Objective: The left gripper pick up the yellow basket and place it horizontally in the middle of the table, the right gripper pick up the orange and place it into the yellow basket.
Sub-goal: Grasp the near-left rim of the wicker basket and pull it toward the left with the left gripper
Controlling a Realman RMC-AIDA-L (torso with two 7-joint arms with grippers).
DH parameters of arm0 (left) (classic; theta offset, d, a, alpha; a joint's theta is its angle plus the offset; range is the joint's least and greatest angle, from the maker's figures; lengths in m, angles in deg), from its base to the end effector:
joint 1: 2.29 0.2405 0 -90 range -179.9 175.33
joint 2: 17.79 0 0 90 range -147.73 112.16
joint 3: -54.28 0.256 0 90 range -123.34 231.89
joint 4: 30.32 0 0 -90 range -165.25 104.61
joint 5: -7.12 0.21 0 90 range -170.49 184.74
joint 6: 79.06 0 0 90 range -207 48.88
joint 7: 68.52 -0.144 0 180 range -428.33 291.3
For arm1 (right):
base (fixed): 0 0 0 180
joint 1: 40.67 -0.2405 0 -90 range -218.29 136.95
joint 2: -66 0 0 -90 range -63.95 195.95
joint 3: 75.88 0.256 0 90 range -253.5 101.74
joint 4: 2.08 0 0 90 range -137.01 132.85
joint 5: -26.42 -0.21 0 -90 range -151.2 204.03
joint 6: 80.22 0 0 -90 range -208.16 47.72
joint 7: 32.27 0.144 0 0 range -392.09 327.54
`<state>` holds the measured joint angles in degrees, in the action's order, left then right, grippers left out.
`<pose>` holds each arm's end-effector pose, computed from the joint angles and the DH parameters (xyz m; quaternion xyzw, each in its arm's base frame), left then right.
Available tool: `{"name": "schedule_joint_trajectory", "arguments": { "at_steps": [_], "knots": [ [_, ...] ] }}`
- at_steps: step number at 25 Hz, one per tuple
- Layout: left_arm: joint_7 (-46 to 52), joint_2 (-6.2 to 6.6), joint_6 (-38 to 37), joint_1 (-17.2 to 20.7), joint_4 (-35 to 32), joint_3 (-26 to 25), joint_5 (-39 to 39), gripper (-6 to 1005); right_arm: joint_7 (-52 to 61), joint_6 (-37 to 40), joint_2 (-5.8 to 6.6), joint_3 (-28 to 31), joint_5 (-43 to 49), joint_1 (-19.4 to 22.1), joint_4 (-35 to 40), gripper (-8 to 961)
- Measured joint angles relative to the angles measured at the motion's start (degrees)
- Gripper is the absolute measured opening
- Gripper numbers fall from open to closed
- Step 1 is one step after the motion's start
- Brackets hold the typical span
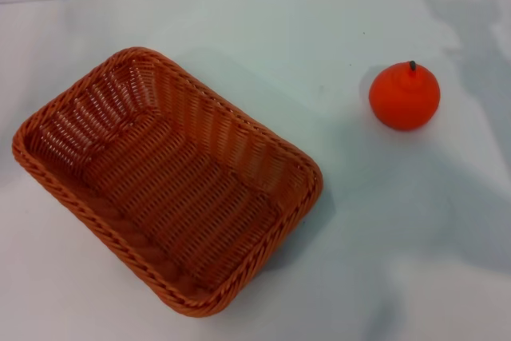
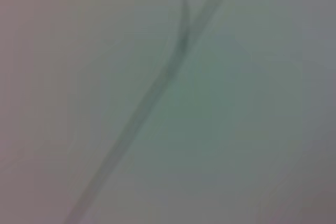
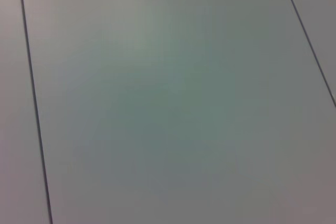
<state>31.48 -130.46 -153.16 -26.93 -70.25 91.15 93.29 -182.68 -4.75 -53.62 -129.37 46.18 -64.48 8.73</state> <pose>-0.3001 0.3696 0.1173 -0.7479 -0.3946 -0.4220 0.3268 0.3382 0.3336 0.0642 -0.2460 -0.5735 -0.6445 0.4418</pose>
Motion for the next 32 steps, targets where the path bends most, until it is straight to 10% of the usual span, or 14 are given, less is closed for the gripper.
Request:
{"name": "schedule_joint_trajectory", "arguments": {
  "at_steps": [6,10,18,27,32],
  "knots": [
    [15.40,6.56,-12.55,-9.13,-2.26,0.62,24.98,831,0.13,0.21,0.00,-0.21,0.20,0.05,0.00,946],
    [17.63,7.10,-17.85,-13.13,-6.27,0.86,35.48,830,0.19,0.32,0.00,-0.35,0.27,0.24,0.00,946],
    [16.79,4.48,-19.76,-15.56,-14.31,7.65,45.12,830,0.21,0.56,-0.05,-0.52,0.28,0.73,-0.04,947],
    [14.27,-2.30,-13.49,-14.61,-21.61,11.00,52.49,826,0.20,1.10,-0.09,-1.36,0.28,1.01,-0.07,947],
    [13.65,-2.85,-11.59,-14.59,-22.10,11.72,53.87,824,0.20,1.36,-0.06,-1.90,0.27,1.09,-0.04,947]
  ]
}}
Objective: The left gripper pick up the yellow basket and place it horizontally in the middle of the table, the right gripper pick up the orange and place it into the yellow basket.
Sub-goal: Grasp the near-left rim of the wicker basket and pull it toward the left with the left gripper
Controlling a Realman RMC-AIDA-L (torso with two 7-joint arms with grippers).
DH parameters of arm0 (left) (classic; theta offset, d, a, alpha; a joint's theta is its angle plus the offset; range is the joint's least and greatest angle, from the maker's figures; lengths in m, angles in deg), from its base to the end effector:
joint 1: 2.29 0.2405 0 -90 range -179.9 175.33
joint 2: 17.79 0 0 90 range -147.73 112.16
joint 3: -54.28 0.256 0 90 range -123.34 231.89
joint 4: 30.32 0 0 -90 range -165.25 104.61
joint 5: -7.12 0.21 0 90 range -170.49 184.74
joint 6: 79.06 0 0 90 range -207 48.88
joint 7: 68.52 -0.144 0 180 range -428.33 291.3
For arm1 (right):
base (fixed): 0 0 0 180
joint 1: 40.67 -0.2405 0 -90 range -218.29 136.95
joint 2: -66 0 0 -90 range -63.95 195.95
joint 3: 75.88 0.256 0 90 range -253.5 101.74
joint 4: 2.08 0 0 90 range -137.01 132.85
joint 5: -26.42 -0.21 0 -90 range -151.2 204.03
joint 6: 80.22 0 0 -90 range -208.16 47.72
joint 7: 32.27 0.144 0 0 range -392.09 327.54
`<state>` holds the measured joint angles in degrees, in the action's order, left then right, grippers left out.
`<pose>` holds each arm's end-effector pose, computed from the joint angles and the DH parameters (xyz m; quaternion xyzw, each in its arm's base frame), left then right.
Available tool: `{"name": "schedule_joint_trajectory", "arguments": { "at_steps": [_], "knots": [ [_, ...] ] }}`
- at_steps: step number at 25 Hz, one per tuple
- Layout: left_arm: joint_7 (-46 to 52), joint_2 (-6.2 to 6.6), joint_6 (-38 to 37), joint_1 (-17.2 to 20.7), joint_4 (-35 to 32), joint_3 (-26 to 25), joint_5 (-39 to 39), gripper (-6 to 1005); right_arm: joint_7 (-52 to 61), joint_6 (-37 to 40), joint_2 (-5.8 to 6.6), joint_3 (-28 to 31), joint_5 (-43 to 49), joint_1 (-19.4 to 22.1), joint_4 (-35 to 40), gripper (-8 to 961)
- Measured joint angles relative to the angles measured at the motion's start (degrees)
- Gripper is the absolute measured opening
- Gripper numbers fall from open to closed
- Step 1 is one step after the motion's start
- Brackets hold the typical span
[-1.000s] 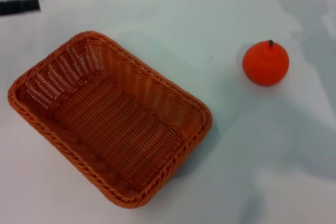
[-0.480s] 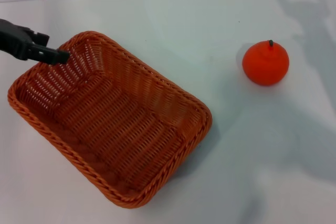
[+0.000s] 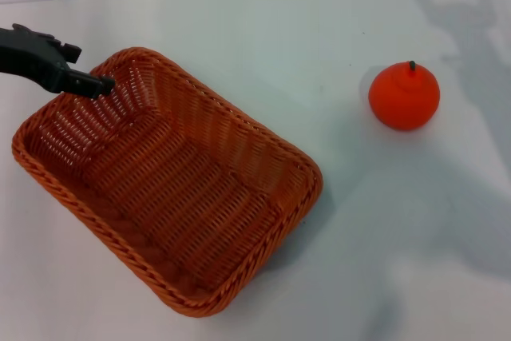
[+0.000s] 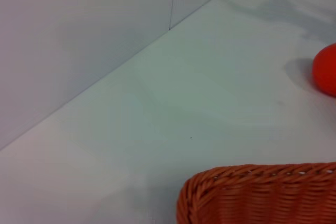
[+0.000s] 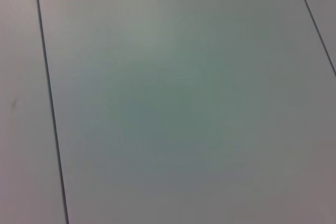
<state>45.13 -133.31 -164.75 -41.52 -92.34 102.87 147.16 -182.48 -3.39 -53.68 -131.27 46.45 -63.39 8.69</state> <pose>-0.2213 0.3982 0.0669 -0.9433 -0.2591 0.0187 0.2067 0.3378 0.3270 0.0597 -0.2410 -0.5848 -0.6357 0.4425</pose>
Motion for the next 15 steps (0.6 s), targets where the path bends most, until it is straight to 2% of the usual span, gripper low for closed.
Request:
{"name": "schedule_joint_trajectory", "arguments": {
  "at_steps": [4,10,12,15],
  "knots": [
    [-0.21,-0.22,1.16,-0.06,0.13,0.53,2.39,824,0.00,0.26,-0.04,-0.07,0.00,0.06,-0.14,947],
    [-0.37,-1.46,3.05,-0.37,0.32,1.97,7.70,824,0.00,0.68,-0.03,-0.48,0.00,0.16,-0.40,947],
    [-0.39,-2.22,3.65,-0.46,0.47,2.56,9.98,825,0.00,0.69,-0.02,-0.94,0.00,0.16,-0.45,947],
    [-0.42,-2.52,3.91,-0.49,0.50,2.87,11.01,825,0.00,0.70,-0.02,-1.04,0.01,0.15,-0.46,947]
  ]
}}
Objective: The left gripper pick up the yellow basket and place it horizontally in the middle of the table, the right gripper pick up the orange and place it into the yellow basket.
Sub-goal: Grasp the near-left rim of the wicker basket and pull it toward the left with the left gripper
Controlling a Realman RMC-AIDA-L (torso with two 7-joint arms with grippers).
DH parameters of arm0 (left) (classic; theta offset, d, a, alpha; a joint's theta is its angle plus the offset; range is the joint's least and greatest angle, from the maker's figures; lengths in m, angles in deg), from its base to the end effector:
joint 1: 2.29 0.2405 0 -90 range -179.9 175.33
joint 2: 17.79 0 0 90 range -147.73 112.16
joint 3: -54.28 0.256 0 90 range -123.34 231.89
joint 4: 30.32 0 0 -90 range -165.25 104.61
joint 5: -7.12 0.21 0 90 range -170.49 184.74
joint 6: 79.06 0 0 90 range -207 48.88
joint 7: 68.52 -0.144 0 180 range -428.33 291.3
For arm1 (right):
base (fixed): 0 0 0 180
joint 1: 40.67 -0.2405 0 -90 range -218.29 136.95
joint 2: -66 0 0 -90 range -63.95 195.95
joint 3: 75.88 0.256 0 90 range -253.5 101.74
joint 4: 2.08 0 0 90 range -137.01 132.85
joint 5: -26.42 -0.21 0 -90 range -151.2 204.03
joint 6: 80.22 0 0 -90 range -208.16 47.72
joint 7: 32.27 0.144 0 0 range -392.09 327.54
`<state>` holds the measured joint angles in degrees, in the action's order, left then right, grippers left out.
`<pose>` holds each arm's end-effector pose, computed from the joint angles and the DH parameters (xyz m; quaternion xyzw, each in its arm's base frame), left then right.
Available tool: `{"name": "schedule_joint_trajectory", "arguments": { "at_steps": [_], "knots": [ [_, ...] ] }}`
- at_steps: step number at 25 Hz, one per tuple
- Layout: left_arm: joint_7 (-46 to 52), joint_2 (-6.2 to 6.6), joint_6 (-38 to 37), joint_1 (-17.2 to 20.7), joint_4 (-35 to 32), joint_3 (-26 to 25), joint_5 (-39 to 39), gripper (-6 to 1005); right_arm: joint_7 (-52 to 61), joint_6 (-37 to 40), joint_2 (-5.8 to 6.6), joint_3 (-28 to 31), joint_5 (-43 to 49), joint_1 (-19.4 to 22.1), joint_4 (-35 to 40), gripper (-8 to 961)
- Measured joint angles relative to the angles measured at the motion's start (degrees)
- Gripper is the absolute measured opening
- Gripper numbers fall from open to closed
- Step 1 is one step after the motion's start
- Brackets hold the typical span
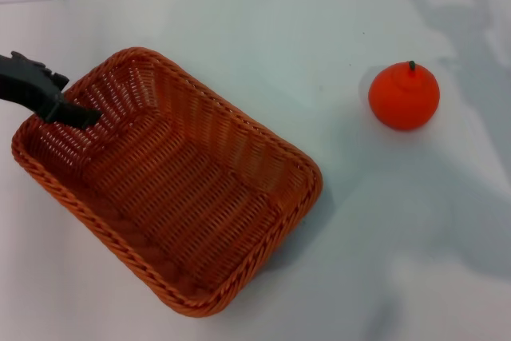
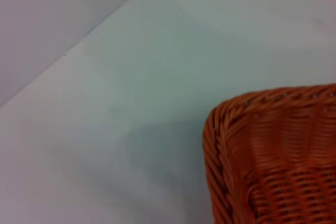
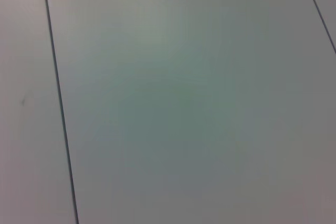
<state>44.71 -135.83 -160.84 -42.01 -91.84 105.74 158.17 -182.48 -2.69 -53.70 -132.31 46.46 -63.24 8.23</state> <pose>-0.2366 0.3981 0.0481 -0.9380 -0.2438 0.1112 0.2198 0.3365 0.3249 0.0561 -0.2395 -0.5913 -0.6296 0.4433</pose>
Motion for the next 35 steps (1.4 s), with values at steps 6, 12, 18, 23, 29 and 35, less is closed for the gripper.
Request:
{"name": "schedule_joint_trajectory", "arguments": {
  "at_steps": [6,12,18,23,29,35],
  "knots": [
    [0.00,-0.49,0.74,0.08,0.01,1.18,1.94,825,0.05,0.08,0.00,-0.52,0.08,0.05,0.01,947],
    [0.00,-0.82,0.92,0.55,0.01,3.05,2.00,809,0.12,0.08,-0.05,-0.53,0.08,0.08,0.00,947],
    [0.00,-1.46,1.37,0.69,-0.10,3.39,2.80,766,0.23,0.08,-0.09,-0.58,0.08,0.08,-0.03,947],
    [-0.22,-2.68,2.73,0.70,-0.62,3.97,5.60,748,0.80,0.07,-0.09,-0.61,0.08,0.08,-0.03,947],
    [-0.46,-4.40,3.95,0.38,-0.58,5.08,10.08,741,0.88,0.07,-0.01,-0.61,0.08,0.08,0.14,947],
    [-1.56,-4.67,4.25,0.86,-1.88,4.73,9.90,580,0.88,-0.06,0.08,-0.61,0.08,0.08,0.35,947]
  ]
}}
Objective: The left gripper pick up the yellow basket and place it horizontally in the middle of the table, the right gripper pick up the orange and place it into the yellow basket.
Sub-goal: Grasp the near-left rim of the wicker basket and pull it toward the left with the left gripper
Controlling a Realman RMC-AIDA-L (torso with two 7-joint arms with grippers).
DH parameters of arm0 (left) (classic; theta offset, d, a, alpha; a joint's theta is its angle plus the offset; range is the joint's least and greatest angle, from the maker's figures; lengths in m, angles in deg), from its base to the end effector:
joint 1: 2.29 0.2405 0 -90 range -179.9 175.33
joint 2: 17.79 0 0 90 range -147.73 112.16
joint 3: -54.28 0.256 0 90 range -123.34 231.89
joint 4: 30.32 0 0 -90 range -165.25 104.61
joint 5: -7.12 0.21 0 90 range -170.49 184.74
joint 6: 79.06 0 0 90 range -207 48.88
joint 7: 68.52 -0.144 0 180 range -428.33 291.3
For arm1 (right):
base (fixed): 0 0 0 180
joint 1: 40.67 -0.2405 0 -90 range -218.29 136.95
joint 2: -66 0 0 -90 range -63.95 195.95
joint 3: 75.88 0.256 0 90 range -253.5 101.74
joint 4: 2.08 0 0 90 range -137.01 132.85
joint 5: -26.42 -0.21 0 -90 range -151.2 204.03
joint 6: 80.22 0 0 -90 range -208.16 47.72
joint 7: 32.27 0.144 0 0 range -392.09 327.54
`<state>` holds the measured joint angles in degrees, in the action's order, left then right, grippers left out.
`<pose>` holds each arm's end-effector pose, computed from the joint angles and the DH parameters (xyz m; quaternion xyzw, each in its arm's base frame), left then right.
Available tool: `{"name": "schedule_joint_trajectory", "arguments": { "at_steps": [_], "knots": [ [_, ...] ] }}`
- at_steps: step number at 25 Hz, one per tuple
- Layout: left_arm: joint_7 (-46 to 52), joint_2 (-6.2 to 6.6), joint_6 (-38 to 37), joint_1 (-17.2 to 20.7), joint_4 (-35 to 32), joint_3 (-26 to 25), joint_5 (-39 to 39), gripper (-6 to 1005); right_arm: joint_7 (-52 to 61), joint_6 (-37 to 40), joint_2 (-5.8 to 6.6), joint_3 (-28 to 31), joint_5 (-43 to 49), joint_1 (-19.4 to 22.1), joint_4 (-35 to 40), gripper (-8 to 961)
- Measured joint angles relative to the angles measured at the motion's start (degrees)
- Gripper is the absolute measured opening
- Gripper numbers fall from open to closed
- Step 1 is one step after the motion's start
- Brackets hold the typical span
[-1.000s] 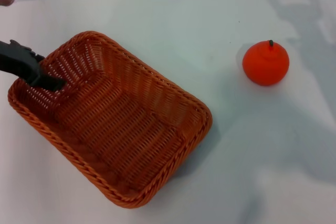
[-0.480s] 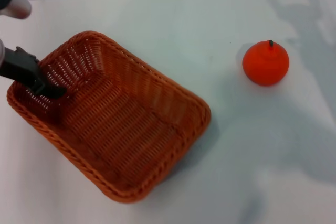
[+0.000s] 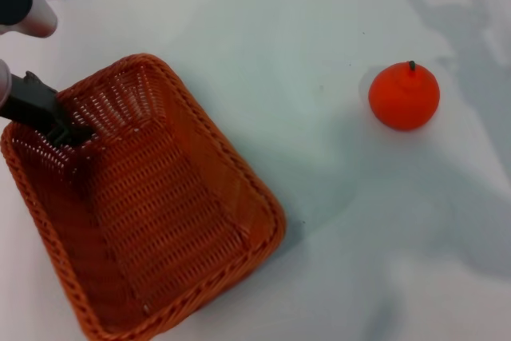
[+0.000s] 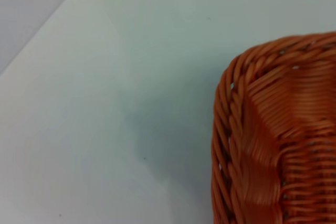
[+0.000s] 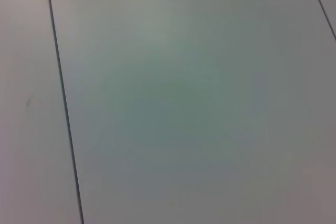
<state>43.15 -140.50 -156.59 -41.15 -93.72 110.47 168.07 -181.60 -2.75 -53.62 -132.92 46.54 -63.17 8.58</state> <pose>-0.2394 0.3922 0.0206 -0.9354 -0.1925 0.1909 0.2269 0.3351 0.3256 0.0561 -0.2406 -0.5940 -0.6235 0.4477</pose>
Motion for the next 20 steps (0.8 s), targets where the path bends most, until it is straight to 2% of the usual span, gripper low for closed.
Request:
{"name": "schedule_joint_trajectory", "arguments": {
  "at_steps": [5,11,18,20],
  "knots": [
    [0.58,-0.26,0.31,0.09,-1.06,-0.40,0.38,419,0.00,-0.04,0.00,0.00,0.00,0.00,0.04,946],
    [2.15,-0.22,0.31,-0.29,-1.30,-0.48,0.77,302,0.00,-0.04,0.00,0.00,0.00,-0.08,0.06,946],
    [3.30,0.28,-1.35,-0.97,-0.67,-0.52,1.24,284,0.00,-0.02,-0.03,0.00,0.00,-0.27,0.06,946],
    [5.09,0.76,-2.02,-1.34,-0.40,-0.54,1.32,281,0.00,-0.01,-0.06,0.00,0.00,-0.29,0.07,946]
  ]
}}
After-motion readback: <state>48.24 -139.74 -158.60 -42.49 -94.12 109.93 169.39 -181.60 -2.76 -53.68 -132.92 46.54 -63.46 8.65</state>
